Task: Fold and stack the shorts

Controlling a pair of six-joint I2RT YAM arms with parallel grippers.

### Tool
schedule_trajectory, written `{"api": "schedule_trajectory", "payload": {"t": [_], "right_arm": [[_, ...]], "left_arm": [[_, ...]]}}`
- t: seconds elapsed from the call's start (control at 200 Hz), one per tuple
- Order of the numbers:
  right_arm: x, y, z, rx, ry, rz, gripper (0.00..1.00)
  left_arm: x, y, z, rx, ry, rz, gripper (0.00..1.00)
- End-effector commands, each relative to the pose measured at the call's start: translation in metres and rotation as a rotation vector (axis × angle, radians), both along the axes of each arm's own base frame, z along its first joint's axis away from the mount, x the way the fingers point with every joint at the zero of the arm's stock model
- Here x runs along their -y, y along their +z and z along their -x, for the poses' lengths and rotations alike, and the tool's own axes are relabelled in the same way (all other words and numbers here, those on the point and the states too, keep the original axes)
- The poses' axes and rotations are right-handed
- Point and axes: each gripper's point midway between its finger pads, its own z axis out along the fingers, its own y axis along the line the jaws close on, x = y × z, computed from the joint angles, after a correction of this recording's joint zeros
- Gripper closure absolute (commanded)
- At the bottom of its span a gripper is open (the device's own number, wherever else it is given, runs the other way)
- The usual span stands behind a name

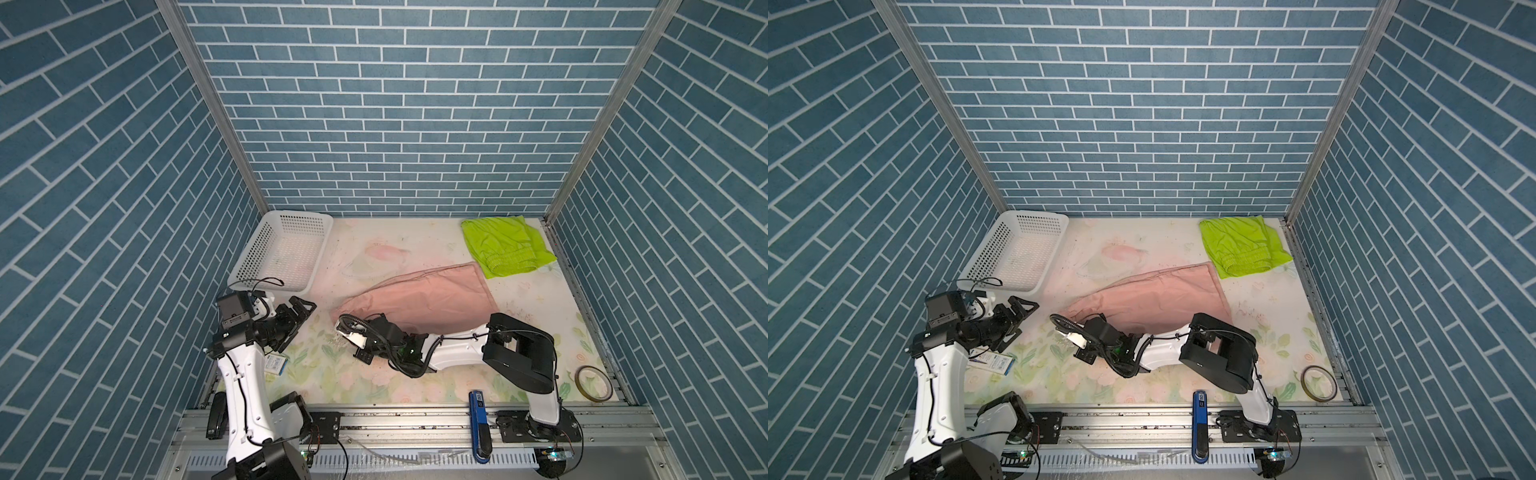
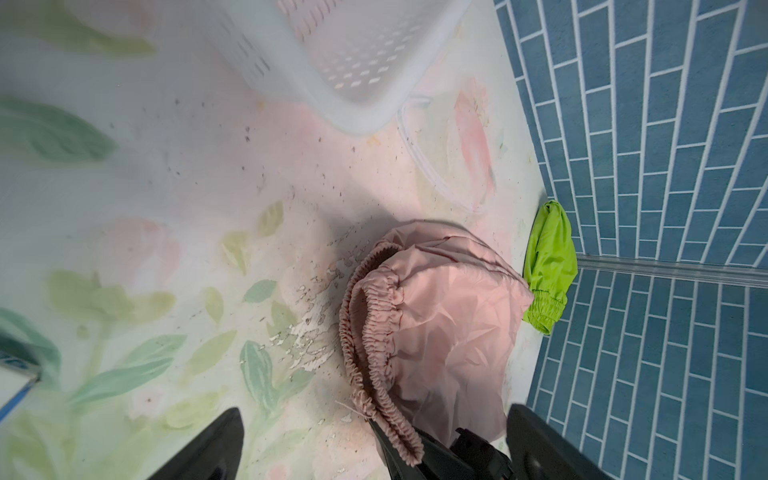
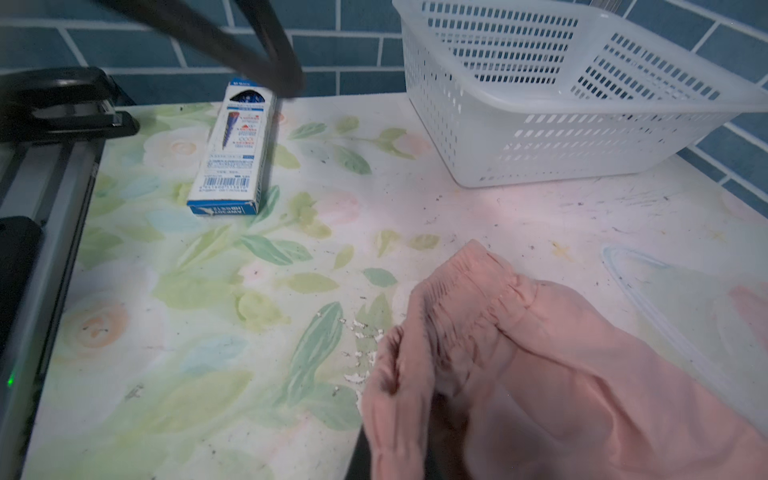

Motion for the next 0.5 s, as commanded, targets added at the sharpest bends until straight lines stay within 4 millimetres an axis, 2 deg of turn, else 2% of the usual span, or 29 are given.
{"api": "schedule_trajectory", "payload": {"t": [0.0,0.235,0.495], "right_arm": [[-0.010,0.045,0.002,-0.005,0.021,-0.164,1.00],[-0.012,0.040,0.002,-0.006,0.025,-0.157,1.00],[-0.014,0.035,0.002,-0.002,0.034,-0.151,1.00]], "left_arm": [[0.016,-0.003,-0.012,0.030,-0.007,0.076,0.00],[0.035,-0.040,-0.025,-0.012,-0.015,0.142,0.00],[0.048,-0.058,-0.040,0.001,-0.030,0.146,0.00]]}}
